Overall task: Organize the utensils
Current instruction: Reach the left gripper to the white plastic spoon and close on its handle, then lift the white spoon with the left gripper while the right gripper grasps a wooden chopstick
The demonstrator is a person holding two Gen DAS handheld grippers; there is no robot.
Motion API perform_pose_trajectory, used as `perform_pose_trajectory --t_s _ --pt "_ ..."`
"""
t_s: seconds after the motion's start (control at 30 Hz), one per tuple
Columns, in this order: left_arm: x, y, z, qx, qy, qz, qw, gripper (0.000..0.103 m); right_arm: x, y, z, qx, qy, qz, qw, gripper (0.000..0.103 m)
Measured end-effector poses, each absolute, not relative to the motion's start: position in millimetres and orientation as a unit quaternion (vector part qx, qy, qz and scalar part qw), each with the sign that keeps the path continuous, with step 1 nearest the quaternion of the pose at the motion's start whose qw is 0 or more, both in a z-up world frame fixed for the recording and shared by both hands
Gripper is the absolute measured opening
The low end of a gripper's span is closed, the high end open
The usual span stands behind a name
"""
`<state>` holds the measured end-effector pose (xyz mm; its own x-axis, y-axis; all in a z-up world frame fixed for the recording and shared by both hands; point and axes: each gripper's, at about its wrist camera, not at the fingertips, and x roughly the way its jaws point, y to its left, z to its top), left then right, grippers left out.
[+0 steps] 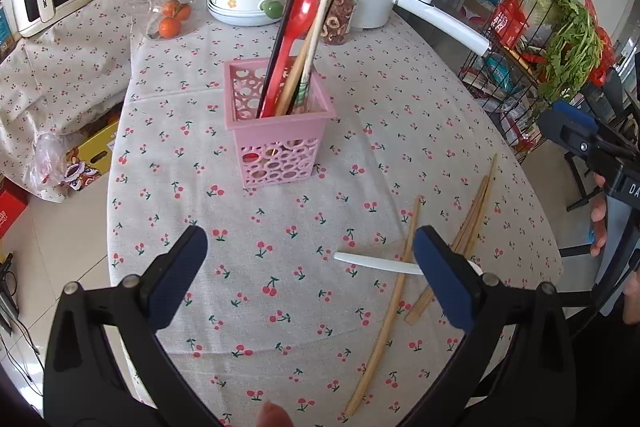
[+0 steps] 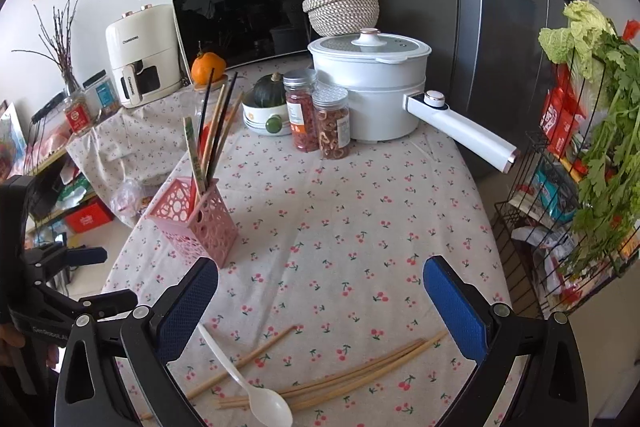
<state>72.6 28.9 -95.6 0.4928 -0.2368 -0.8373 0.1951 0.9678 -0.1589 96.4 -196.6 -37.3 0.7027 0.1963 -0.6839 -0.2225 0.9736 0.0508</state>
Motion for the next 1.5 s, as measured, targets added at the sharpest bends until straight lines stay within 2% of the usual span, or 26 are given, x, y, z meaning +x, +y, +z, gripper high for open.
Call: perform_pose_trajectory --t_s 0.17,0.27,0.47,0.53,0.6,0.63,0.7,0.87,0.93,1.0,1.17,1.23,1.27,1.5 --pt "71 16 -111 -0.03 0.511 -0.123 0.85 0.102 90 -223 -48 -0.01 0.391 0.093 0.916 0.103" --pt "77 8 -127 -0.042 0.562 -0.128 0.816 0.102 88 -236 -55 -0.005 0.404 0.084 0.911 0.103" --pt "81 8 -157 -0.137 0.619 -0.117 0.765 0.101 86 -246 -66 -0.014 0.424 0.075 0.903 0.103" --pt "82 9 -167 -0.175 0.631 -0.119 0.747 0.093 86 -247 -68 -0.017 0.428 0.076 0.901 0.103" --pt "84 7 -174 -0.195 0.638 -0.124 0.734 0.077 86 -247 -70 -0.019 0.431 0.077 0.899 0.103" --pt "84 5 -176 -0.2 0.639 -0.124 0.732 0.074 86 -247 -70 -0.02 0.432 0.077 0.898 0.103" --pt "84 3 -179 -0.209 0.638 -0.123 0.73 0.057 86 -246 -71 -0.022 0.434 0.078 0.897 0.103" --pt "89 1 -180 -0.233 0.63 -0.113 0.732 0.053 88 -244 -73 -0.029 0.438 0.082 0.895 0.103" --pt "92 -3 -179 -0.217 0.624 -0.101 0.744 0.046 89 -242 -75 -0.033 0.44 0.083 0.894 0.103" --pt "95 -10 -180 -0.175 0.617 -0.08 0.763 0.022 89 -240 -76 -0.036 0.442 0.084 0.892 0.103" --pt "98 -22 -178 -0.144 0.602 -0.085 0.78 0.022 92 -242 -82 -0.034 0.456 0.084 0.885 0.103" --pt "99 -20 -177 -0.143 0.598 -0.087 0.784 0.011 93 -245 -85 -0.022 0.468 0.088 0.879 0.103" --pt "101 -20 -174 -0.135 0.593 -0.088 0.789 0.0 94 -246 -87 -0.015 0.476 0.089 0.875 0.103" --pt "100 -11 -167 -0.151 0.58 -0.116 0.792 0.0 101 -251 -104 0.028 0.524 0.09 0.847 0.103"
